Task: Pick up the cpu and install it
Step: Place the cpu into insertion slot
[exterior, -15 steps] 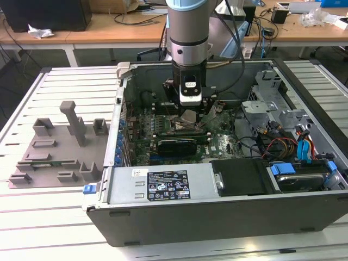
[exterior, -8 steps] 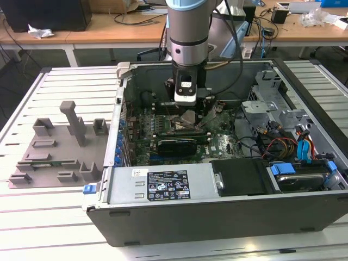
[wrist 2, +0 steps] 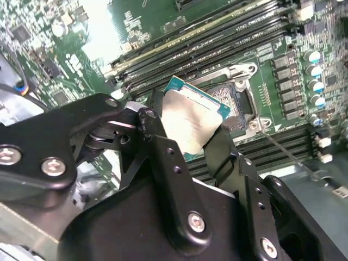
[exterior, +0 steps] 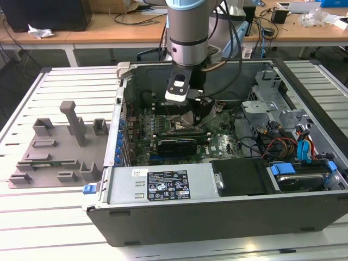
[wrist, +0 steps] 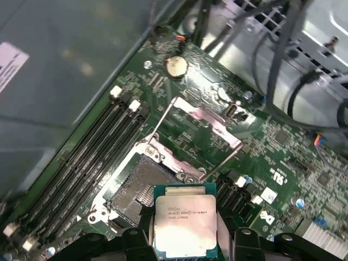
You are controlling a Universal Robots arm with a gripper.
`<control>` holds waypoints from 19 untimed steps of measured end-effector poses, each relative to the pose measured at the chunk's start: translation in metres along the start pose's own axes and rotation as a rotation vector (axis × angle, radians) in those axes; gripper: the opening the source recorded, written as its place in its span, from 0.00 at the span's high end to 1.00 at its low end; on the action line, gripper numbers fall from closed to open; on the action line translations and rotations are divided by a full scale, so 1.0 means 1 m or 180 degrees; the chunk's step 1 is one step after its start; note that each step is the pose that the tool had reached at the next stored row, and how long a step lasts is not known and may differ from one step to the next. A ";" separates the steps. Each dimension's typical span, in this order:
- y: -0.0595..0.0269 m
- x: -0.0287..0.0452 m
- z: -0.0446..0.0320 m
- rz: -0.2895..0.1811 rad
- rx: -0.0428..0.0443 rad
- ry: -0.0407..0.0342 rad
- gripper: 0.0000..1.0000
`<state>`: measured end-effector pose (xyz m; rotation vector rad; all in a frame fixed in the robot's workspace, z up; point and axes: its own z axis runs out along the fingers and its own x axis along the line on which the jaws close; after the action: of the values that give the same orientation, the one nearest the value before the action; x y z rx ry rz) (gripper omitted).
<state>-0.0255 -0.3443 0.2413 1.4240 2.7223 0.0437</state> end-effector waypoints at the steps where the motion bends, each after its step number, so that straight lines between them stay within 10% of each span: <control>1: 0.0000 0.0000 0.0001 0.0090 0.0004 -0.0005 0.45; 11: 0.0000 0.0001 0.0008 0.0812 0.0039 -0.0047 0.45; 19: 0.0035 0.0053 0.0013 0.0982 0.0047 -0.0057 0.45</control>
<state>-0.0255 -0.3380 0.2400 1.8244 2.4676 0.0267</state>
